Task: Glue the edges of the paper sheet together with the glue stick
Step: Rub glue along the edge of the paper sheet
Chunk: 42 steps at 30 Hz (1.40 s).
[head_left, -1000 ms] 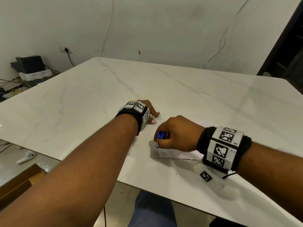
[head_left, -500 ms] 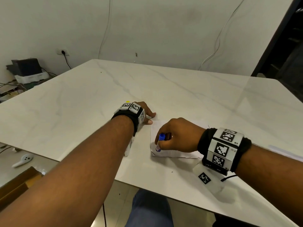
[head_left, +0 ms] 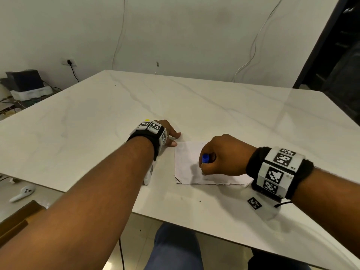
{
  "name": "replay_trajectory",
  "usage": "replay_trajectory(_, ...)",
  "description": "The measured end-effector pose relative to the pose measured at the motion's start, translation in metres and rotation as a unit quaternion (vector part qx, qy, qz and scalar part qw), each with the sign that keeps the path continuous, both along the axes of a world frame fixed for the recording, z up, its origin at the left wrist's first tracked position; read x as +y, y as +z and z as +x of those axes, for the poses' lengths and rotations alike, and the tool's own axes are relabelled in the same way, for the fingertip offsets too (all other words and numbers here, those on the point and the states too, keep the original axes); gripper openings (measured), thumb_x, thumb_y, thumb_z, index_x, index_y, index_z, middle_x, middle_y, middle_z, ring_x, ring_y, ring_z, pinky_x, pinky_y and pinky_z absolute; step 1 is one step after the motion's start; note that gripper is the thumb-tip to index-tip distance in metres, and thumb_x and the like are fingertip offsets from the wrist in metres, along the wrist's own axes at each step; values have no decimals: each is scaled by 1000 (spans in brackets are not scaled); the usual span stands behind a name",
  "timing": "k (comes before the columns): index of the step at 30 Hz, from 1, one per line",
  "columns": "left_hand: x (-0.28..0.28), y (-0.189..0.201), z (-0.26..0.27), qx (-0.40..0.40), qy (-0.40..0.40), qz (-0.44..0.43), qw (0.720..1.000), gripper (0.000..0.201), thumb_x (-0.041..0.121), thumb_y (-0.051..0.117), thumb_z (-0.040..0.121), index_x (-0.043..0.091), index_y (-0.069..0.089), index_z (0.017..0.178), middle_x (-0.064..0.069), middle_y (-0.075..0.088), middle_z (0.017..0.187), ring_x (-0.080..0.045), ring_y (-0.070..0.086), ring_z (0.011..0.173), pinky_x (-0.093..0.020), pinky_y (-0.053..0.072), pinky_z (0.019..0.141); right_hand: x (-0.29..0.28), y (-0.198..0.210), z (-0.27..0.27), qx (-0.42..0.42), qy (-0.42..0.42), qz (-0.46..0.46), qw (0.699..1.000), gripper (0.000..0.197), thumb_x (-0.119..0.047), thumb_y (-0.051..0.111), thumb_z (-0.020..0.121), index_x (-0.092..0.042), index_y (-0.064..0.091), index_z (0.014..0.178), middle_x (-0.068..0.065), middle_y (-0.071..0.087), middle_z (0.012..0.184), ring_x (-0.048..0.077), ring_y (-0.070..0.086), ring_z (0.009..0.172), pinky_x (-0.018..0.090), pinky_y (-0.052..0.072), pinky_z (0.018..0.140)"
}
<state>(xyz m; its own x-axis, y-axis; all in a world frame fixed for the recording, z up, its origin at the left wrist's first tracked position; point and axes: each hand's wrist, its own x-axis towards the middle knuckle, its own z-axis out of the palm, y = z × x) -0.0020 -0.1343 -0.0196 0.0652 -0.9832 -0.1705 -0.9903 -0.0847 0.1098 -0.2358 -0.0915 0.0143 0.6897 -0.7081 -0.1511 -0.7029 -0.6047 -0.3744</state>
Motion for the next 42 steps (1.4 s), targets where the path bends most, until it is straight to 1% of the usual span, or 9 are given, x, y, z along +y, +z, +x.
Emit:
replay_trajectory(6,-2,-2,0,-11,3,28,1000,54,51,64,86,43,50,138,4,50,146,-22,49,131,-25,35,104,11,-3,19,-24,45,6,999,18,-36,69,80,-26,78,92,-9,75,83,10,67,79,36,58,78)
replay_trajectory(14,-3,-4,1,-26,1,32,999,52,52,65,84,46,52,134,6,54,142,-22,52,127,-30,37,105,-9,0,-73,16,-39,-12,999,14,-35,70,81,-29,78,91,-16,69,75,3,63,73,15,44,65)
replay_trajectory(19,-2,1,-8,-21,18,43,999,50,50,66,85,43,55,133,6,54,143,-23,53,127,-32,42,105,-9,6,-84,11,-60,-5,998,14,-33,70,81,-26,79,90,-12,74,79,6,65,75,23,54,71)
replay_trajectory(22,1,6,-17,-4,30,32,999,47,50,61,89,34,59,133,1,55,142,-25,52,127,-31,39,106,-5,4,-55,-26,-34,4,999,18,-35,69,83,-26,79,95,-13,71,79,3,62,72,20,50,69)
replay_trajectory(27,11,25,-67,-52,0,53,997,106,72,66,69,24,23,154,-3,17,162,-26,22,148,-38,22,117,-2,-3,-33,-10,9,-6,1000,21,-36,67,83,-24,78,97,-7,74,87,12,66,79,28,55,74)
replay_trajectory(31,8,24,-112,-53,-79,51,994,117,65,77,63,26,16,155,-5,7,164,-27,17,149,-40,21,118,-10,-3,-65,6,-27,-8,1000,20,-38,68,82,-27,77,96,-11,71,80,10,63,74,27,54,72)
replay_trajectory(34,2,23,-132,-94,-107,60,988,120,64,79,60,31,13,155,-1,4,164,-28,13,150,-58,19,114,-16,-1,-99,15,-63,-17,998,17,-35,68,83,-27,78,94,-17,66,72,2,60,68,18,47,64)
replay_trajectory(36,-1,23,-139,-120,-122,77,982,123,65,81,57,38,10,153,1,0,164,-30,8,150,-68,15,110,-20,1,-118,20,-90,-20,996,15,-34,68,82,-26,78,91,-14,69,74,4,62,70,20,50,64)
replay_trajectory(42,-4,17,-140,-140,-161,109,971,106,58,81,62,56,16,146,2,-4,164,-30,0,151,-76,7,106,-36,2,-128,18,-123,-3,992,14,-32,67,82,-26,79,88,-8,75,79,9,66,73,26,55,70)
